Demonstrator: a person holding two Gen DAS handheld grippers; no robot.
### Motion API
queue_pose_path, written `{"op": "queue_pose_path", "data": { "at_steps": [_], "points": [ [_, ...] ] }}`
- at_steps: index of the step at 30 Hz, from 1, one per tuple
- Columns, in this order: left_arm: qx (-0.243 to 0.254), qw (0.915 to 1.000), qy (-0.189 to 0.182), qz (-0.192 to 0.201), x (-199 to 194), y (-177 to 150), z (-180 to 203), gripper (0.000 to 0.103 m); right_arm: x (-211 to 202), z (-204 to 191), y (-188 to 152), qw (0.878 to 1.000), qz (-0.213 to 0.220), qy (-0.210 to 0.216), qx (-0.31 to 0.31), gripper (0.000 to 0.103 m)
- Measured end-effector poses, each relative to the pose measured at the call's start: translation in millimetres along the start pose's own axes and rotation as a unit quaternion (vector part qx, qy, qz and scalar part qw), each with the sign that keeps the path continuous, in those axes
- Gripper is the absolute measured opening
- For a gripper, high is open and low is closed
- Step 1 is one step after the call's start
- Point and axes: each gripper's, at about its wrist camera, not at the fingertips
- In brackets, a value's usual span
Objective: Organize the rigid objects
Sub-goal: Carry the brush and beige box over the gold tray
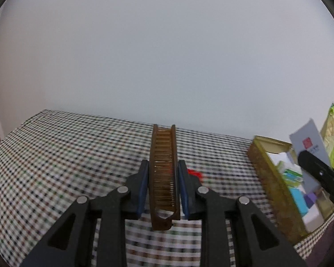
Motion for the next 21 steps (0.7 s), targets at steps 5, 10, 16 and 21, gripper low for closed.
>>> {"op": "queue_pose_path", "data": {
  "at_steps": [5,10,16,21],
  "points": [
    [0.012,0.9993,-0.034,-0.003,4.0,2.4,39.2,0.023,-5.7,29.0,6.9,1.0,0.009,-0.017,0.018,0.028],
    [0.028,0.9978,-0.06,-0.001,8.4,6.0,76.9,0.023,-14.6,53.5,12.3,0.999,0.017,-0.036,0.031,0.028],
    [0.043,0.9941,-0.1,-0.006,13.2,10.6,120.9,0.024,-25.2,87.8,20.9,0.996,0.024,-0.062,0.053,0.028],
    [0.064,0.9903,-0.123,-0.014,18.4,9.7,159.3,0.024,-30.2,118.1,25.9,0.993,0.023,-0.086,0.081,0.028]
  ]
}}
Point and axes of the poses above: each gripper's, at about its wrist camera, not at the fingertips, and x roughly the way its jaws point, z to its right, y to its top, and after that the axes turned 5 degrees about -y, right-handed
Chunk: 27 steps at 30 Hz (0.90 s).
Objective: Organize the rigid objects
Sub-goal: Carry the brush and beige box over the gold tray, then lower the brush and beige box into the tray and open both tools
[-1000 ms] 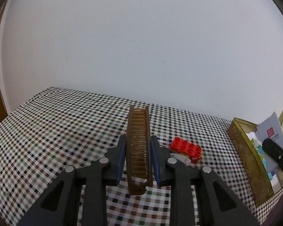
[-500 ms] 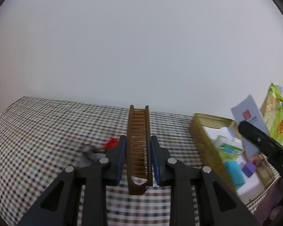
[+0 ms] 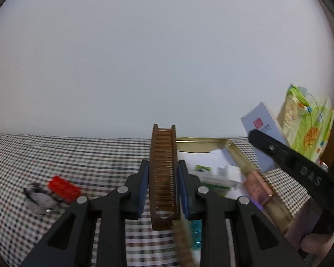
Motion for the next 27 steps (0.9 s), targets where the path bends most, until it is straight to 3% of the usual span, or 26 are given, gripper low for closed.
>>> {"op": "queue_pose_path", "data": {
  "at_steps": [4,14,19,27],
  "points": [
    [0.01,0.9996,-0.02,-0.017,11.2,-6.1,28.1,0.024,2.1,18.1,4.5,1.0,-0.009,-0.011,0.019,0.028],
    [0.051,0.9928,-0.076,-0.077,25.5,-29.0,85.7,0.024,14.4,43.3,6.0,0.998,-0.047,-0.042,-0.01,0.028],
    [0.075,0.9887,-0.078,-0.104,34.4,-39.1,106.8,0.024,25.2,47.4,5.1,0.996,-0.075,-0.037,-0.001,0.028],
    [0.079,0.9852,-0.052,-0.143,47.6,-47.4,105.7,0.024,25.0,22.7,-1.2,0.994,-0.102,-0.036,-0.033,0.028]
  ]
}}
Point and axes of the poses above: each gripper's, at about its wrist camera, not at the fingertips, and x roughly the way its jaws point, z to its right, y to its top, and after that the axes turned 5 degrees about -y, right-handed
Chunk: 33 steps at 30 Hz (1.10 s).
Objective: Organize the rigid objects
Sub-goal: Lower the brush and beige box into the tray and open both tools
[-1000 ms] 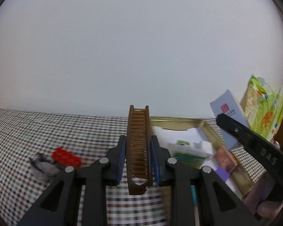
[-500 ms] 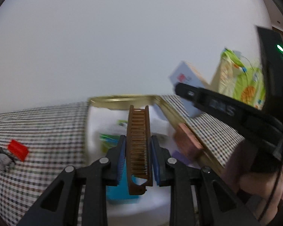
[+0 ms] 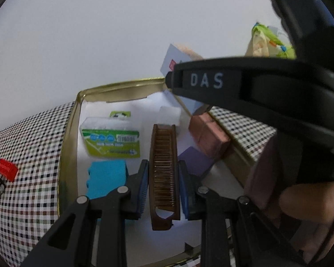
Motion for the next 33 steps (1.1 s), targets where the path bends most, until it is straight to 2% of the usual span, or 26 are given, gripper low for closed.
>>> {"op": "queue_pose_path", "data": {
  "at_steps": [5,18,20,21,23,24,25,27,30,32,33],
  "points": [
    [-0.007,0.9998,0.01,-0.017,6.0,-1.4,-2.5,0.024,16.2,-1.2,-2.0,1.0,-0.018,-0.001,-0.016,0.028],
    [-0.001,0.9993,0.036,-0.01,2.7,-0.1,2.0,0.025,24.0,7.1,-3.1,0.999,-0.036,0.01,-0.017,0.028],
    [-0.001,0.9993,0.034,-0.011,2.2,0.2,3.0,0.036,24.1,7.5,-2.8,0.999,-0.038,0.013,-0.017,0.028],
    [-0.002,0.9994,0.033,-0.013,1.9,0.5,3.8,0.051,24.6,7.7,-3.4,0.999,-0.037,0.014,-0.016,0.028],
    [-0.005,0.9989,0.046,-0.011,0.0,1.3,4.5,0.054,23.7,9.8,-3.4,0.999,-0.033,0.01,-0.008,0.034],
    [-0.003,0.9988,0.048,-0.009,-1.7,2.1,5.4,0.055,23.3,10.3,-3.1,0.999,-0.032,0.01,-0.003,0.047],
    [-0.002,0.9988,0.049,-0.008,-3.1,2.9,6.1,0.055,21.6,12.2,-2.3,1.0,-0.028,0.011,0.004,0.065],
    [-0.003,0.9986,0.052,-0.006,-5.9,4.6,7.4,0.058,14.4,16.9,-0.7,1.0,-0.009,0.014,0.021,0.079],
    [-0.003,0.9983,0.056,0.014,-14.3,7.2,8.9,0.067,2.8,26.2,1.2,0.998,0.023,0.028,0.052,0.079],
    [-0.001,0.9969,0.072,0.031,-21.0,8.3,9.4,0.08,-0.8,32.9,1.0,0.996,0.036,0.033,0.078,0.079],
    [0.0,0.9952,0.089,0.042,-25.2,9.0,9.4,0.093,-1.9,37.1,0.8,0.994,0.039,0.038,0.092,0.079]
  ]
}}
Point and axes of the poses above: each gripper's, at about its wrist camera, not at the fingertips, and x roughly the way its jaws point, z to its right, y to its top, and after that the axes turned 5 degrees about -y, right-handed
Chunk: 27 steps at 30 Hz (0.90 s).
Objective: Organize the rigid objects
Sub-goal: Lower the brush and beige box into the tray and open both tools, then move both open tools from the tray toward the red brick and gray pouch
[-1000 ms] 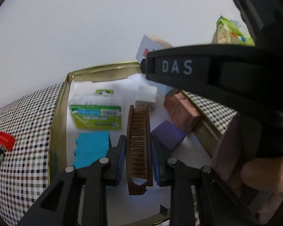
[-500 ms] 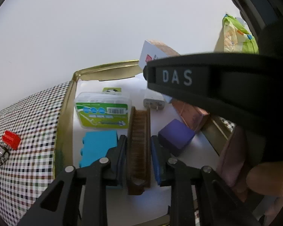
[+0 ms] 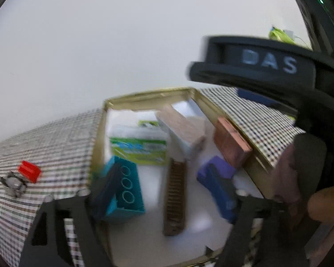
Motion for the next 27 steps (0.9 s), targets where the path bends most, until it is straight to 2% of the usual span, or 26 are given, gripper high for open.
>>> {"op": "queue_pose_path", "data": {
  "at_steps": [1,2,4,7,10,16,20,27],
  "points": [
    [0.0,0.9998,0.014,0.011,-3.7,0.9,-1.0,0.103,-1.1,4.3,0.7,1.0,0.003,0.002,0.013,0.079],
    [-0.004,0.9991,0.027,0.031,-10.4,2.2,-3.3,0.102,-1.8,7.1,1.5,1.0,0.005,0.004,0.023,0.079],
    [-0.009,0.9985,0.027,0.046,-18.0,4.5,-7.2,0.102,-3.7,12.6,2.0,0.999,0.011,0.016,0.043,0.079],
    [-0.017,0.9982,0.027,0.05,-23.4,5.1,-2.1,0.102,-5.8,12.0,1.2,0.999,0.019,0.02,0.046,0.079],
    [-0.023,0.9973,0.05,0.049,-25.5,3.8,-18.3,0.102,-12.7,9.4,0.4,0.999,0.036,0.01,0.036,0.079],
    [-0.056,0.9947,0.067,0.055,-25.7,1.1,-62.0,0.102,-29.7,2.1,-5.8,0.995,0.09,-0.026,0.023,0.079],
    [-0.069,0.9933,0.073,0.057,-24.4,-4.9,-75.3,0.102,-41.5,-7.1,-15.0,0.987,0.142,-0.069,0.019,0.079],
    [-0.08,0.9899,0.097,0.065,-25.8,-7.7,-99.2,0.102,-59.5,-20.3,-33.6,0.973,0.2,-0.117,0.018,0.083]
  ]
}}
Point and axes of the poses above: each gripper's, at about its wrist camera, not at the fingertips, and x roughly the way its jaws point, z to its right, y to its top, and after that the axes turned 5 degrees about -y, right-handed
